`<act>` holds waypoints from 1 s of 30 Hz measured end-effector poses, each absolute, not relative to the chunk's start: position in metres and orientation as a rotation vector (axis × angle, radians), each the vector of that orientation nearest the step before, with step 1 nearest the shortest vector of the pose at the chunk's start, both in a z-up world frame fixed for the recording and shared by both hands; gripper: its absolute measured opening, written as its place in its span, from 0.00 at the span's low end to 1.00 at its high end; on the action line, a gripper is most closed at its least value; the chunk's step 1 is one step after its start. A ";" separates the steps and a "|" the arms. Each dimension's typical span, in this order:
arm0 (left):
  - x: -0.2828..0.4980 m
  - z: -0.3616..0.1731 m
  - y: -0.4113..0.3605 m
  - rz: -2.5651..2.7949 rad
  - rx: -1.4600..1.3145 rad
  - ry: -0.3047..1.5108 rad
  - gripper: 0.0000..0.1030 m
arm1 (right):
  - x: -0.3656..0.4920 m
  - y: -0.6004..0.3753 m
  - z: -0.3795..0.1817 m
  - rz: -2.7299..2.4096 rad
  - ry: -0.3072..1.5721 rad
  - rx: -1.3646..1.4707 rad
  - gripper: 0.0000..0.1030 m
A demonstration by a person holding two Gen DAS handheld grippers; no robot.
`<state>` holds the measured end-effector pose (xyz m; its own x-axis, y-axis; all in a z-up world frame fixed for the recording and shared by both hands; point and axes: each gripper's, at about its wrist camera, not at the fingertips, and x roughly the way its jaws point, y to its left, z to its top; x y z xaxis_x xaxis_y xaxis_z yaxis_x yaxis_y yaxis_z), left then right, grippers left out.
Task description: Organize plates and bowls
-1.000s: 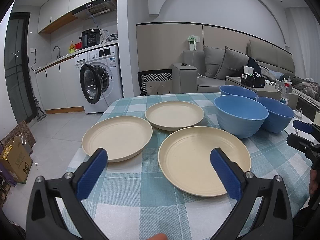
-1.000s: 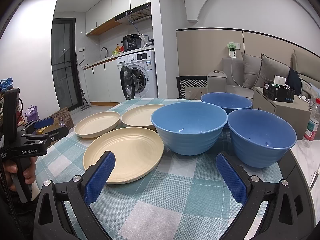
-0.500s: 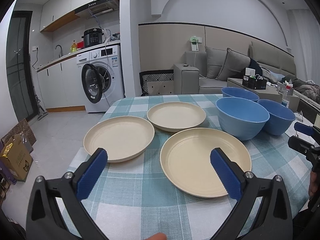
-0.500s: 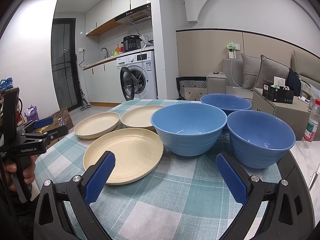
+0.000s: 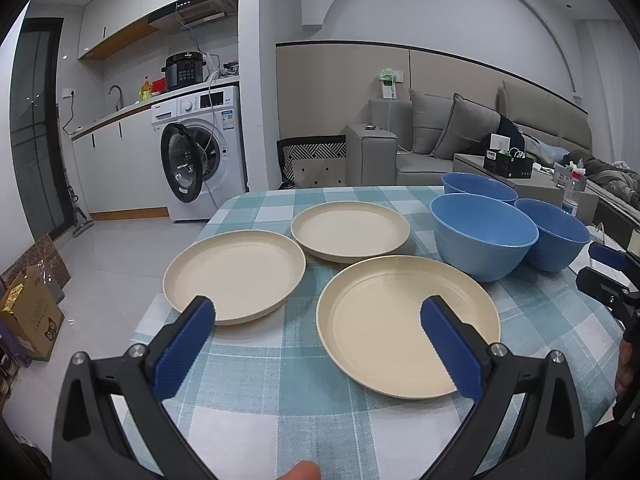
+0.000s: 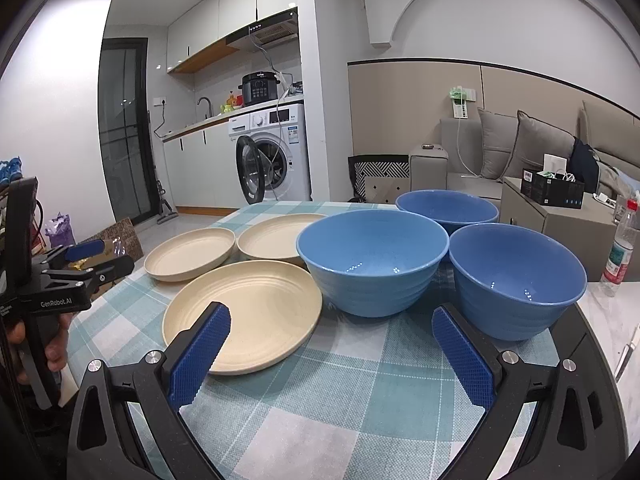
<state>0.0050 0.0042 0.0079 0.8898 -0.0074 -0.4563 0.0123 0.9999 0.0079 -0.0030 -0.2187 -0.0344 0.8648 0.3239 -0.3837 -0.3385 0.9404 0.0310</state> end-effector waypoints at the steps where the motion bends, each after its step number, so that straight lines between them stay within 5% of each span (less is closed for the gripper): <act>1: 0.006 0.008 0.005 -0.012 0.008 0.473 1.00 | -0.003 -0.219 -0.033 0.347 0.390 -0.035 1.00; 30: 0.033 0.040 0.021 -0.044 0.012 0.385 1.00 | 0.016 -0.205 0.002 0.374 0.344 -0.054 1.00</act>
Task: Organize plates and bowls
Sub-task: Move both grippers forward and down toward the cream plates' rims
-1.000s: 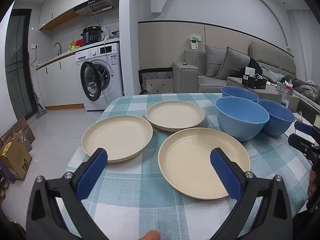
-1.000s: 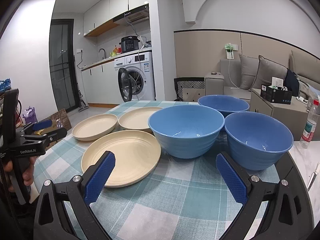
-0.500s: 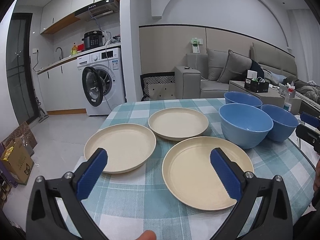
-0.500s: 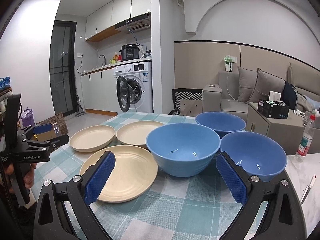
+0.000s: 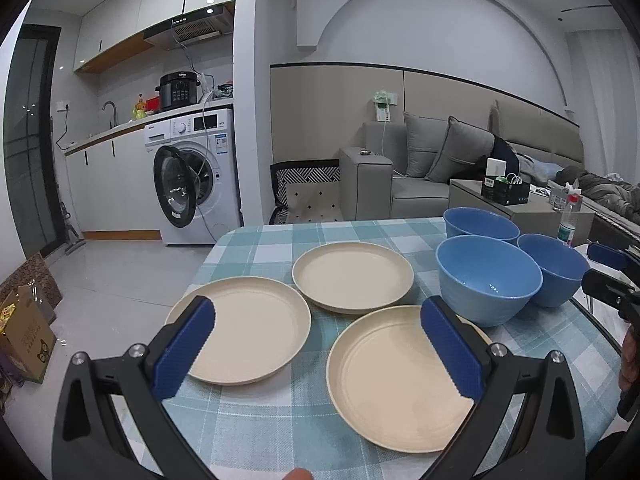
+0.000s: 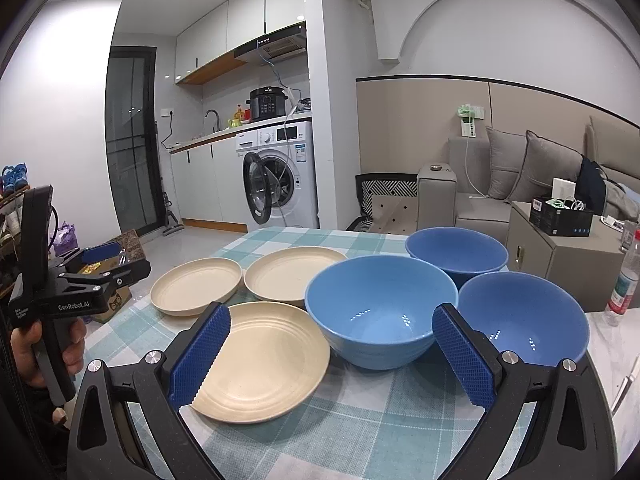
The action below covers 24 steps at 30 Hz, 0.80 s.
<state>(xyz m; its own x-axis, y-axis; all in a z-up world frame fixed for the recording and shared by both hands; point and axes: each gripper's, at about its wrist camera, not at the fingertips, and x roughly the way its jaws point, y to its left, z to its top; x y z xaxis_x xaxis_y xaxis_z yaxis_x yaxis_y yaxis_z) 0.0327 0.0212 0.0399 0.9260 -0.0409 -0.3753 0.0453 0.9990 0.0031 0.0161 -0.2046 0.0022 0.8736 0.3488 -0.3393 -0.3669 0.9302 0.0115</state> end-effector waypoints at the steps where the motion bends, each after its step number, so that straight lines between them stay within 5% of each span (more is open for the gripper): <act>1: 0.034 0.042 0.021 -0.032 0.027 0.383 1.00 | 0.018 -0.203 0.004 0.372 0.346 -0.059 1.00; 24: 0.085 0.055 0.026 0.005 0.075 0.406 1.00 | 0.082 -0.197 0.029 0.401 0.436 0.059 1.00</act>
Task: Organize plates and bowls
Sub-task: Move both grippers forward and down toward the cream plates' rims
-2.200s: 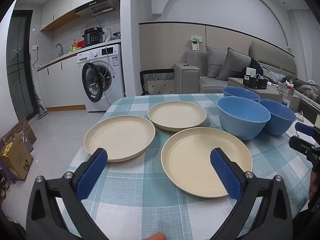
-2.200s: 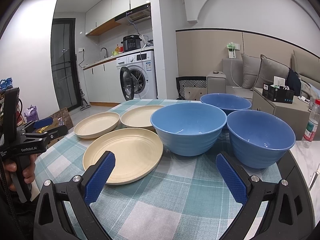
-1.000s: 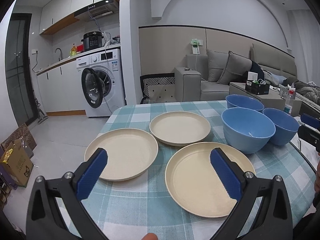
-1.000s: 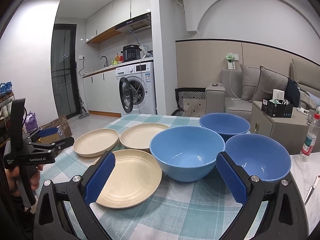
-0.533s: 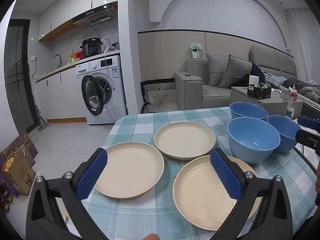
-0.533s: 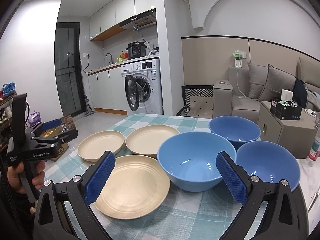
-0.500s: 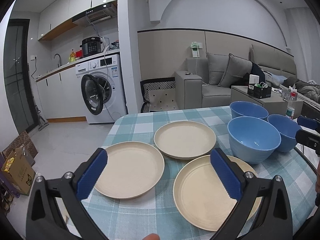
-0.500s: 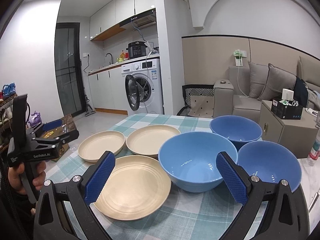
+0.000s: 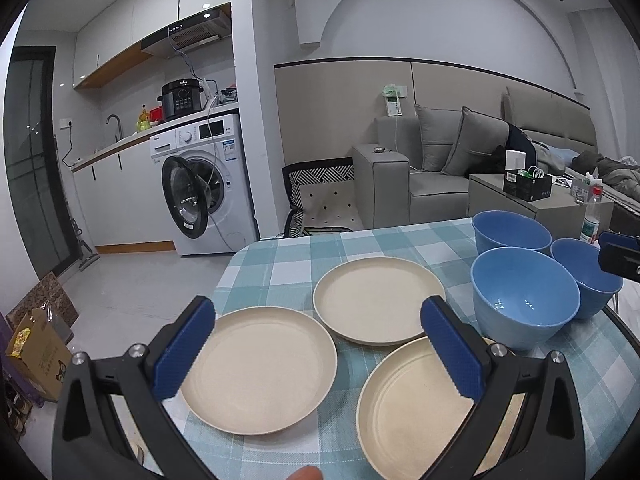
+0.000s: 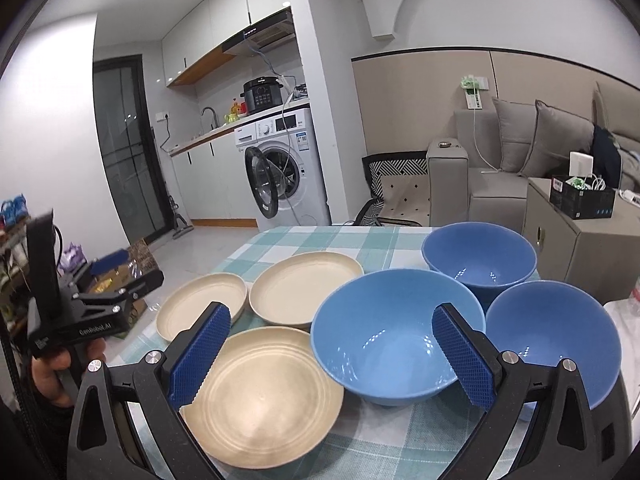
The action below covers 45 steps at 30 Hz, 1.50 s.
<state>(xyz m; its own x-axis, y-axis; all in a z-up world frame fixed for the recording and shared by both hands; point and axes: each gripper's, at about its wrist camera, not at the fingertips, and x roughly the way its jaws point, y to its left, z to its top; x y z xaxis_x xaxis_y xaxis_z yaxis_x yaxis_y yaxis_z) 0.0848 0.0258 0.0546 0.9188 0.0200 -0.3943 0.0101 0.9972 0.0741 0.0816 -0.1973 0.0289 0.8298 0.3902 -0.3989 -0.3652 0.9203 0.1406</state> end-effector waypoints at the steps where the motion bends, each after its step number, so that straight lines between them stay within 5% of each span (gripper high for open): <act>1: 0.088 0.056 0.027 0.010 0.072 0.408 1.00 | 0.084 -0.198 0.033 0.396 0.435 0.062 1.00; 45: 0.199 0.117 0.038 -0.014 -0.016 0.467 1.00 | 0.218 -0.176 0.107 0.421 0.532 0.046 1.00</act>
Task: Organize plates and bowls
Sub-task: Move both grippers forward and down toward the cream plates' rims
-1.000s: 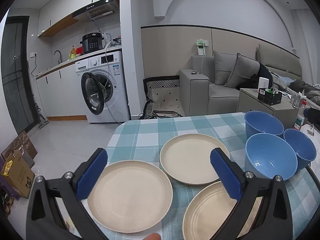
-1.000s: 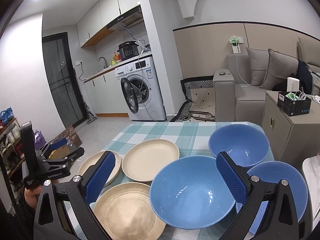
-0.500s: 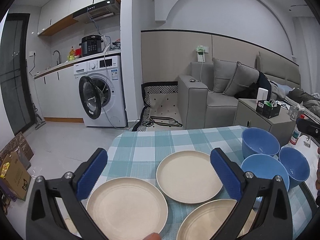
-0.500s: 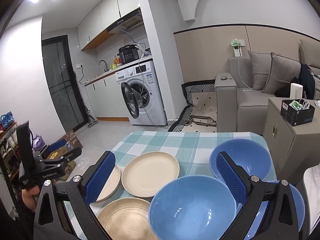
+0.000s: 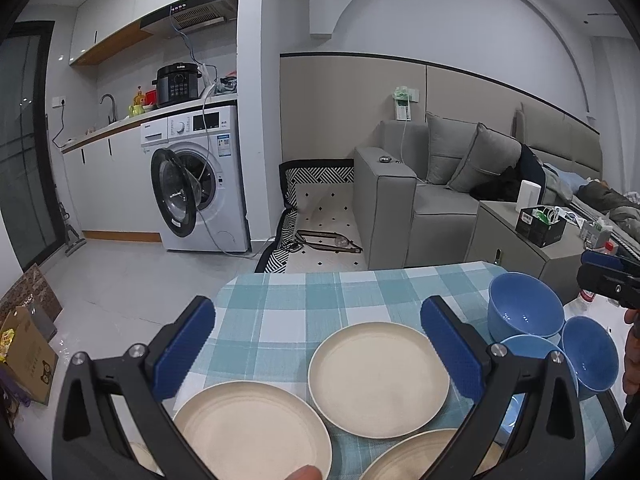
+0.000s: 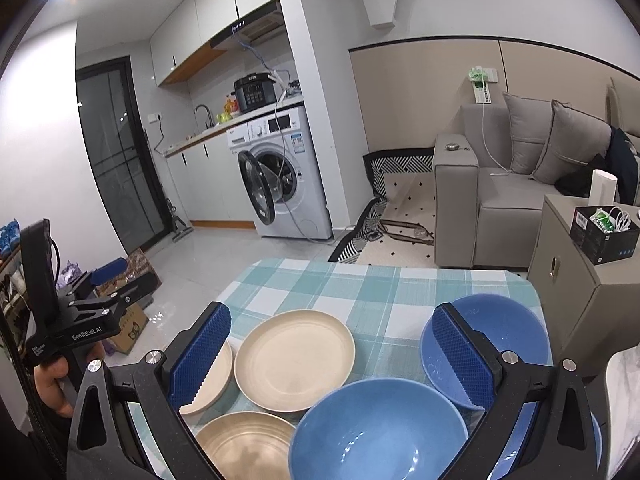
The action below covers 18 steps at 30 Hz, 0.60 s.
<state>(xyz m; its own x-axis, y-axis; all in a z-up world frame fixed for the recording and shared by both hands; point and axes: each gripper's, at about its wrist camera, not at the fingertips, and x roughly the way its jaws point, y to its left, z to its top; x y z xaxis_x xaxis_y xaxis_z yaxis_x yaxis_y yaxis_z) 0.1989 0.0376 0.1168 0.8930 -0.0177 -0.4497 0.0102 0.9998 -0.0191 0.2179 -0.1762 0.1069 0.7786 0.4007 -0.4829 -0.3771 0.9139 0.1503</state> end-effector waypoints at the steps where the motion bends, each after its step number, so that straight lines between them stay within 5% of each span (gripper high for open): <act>1: 0.203 0.115 0.038 -0.016 -0.021 0.475 1.00 | 0.224 -0.173 0.105 0.422 0.547 0.042 1.00; 18: 0.253 0.065 0.048 -0.005 -0.030 0.631 1.00 | 0.291 -0.138 0.074 0.460 0.720 -0.047 1.00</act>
